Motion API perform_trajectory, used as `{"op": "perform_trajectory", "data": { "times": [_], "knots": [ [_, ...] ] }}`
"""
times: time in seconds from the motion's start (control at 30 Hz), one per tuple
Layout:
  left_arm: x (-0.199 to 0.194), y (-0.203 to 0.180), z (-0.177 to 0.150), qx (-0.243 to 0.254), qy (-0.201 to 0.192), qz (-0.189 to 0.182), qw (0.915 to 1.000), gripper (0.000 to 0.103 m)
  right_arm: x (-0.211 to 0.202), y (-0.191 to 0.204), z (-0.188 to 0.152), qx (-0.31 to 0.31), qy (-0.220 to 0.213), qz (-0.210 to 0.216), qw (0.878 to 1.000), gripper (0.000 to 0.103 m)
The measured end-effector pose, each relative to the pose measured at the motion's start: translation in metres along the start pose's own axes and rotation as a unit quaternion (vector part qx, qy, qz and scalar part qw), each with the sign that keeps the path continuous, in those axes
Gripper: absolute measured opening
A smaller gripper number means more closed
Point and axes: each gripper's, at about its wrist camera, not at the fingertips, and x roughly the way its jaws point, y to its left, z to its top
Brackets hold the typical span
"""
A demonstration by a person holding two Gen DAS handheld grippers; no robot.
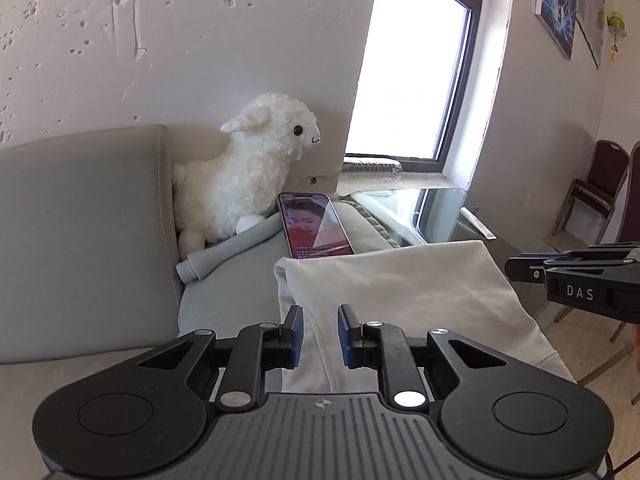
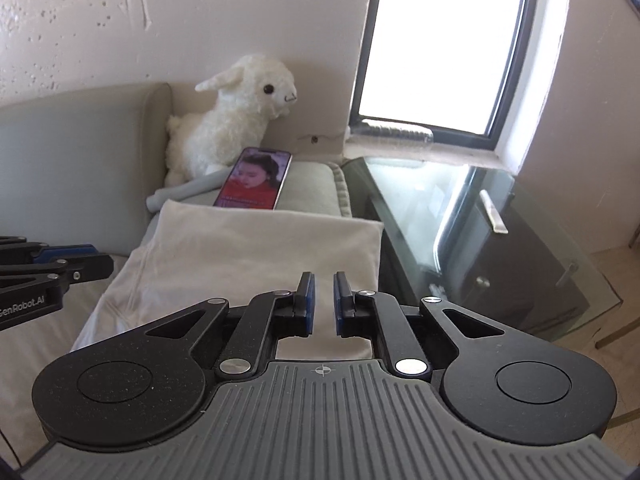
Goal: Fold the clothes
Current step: 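Carry the folded sweatshirt with both grippers onto the blue garment pile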
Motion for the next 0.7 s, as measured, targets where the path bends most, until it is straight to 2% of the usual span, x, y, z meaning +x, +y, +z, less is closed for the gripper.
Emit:
{"op": "perform_trajectory", "data": {
  "times": [0.13, 0.23, 0.3, 0.33, 0.4, 0.47, 0.6, 0.7],
  "knots": [
    [0.044, -0.005, 0.011, -0.003, 0.028, 0.022, 0.9994, 0.018, 0.045, -0.002, 0.018, 0.033, 0.008, -0.015, 0.999, 0.012],
    [0.080, -0.001, 0.010, -0.020, 0.095, 0.032, 0.9947, 0.027, 0.074, -0.006, 0.018, 0.047, 0.040, -0.026, 0.998, 0.013],
    [0.078, 0.006, 0.013, -0.039, 0.091, 0.029, 0.9946, 0.028, 0.093, -0.011, 0.012, 0.057, 0.079, -0.033, 0.995, 0.013],
    [0.069, 0.009, 0.017, -0.041, 0.081, 0.027, 0.9955, 0.027, 0.094, -0.013, 0.010, 0.062, 0.082, -0.037, 0.994, 0.013],
    [0.041, 0.011, 0.019, -0.027, 0.050, 0.022, 0.9981, 0.026, 0.078, -0.019, 0.011, 0.077, 0.063, -0.033, 0.995, 0.013],
    [0.013, 0.012, 0.015, -0.007, 0.036, 0.013, 0.9992, 0.026, 0.051, -0.021, 0.010, 0.087, 0.041, -0.011, 0.995, 0.013],
    [-0.042, 0.006, -0.021, 0.032, 0.059, -0.001, 0.9977, 0.025, -0.010, -0.018, -0.012, 0.089, 0.049, 0.028, 0.994, 0.015],
    [-0.044, 0.001, -0.046, 0.043, 0.088, 0.007, 0.9952, 0.022, -0.048, -0.008, -0.039, 0.071, 0.057, 0.039, 0.995, 0.015]
  ]
}}
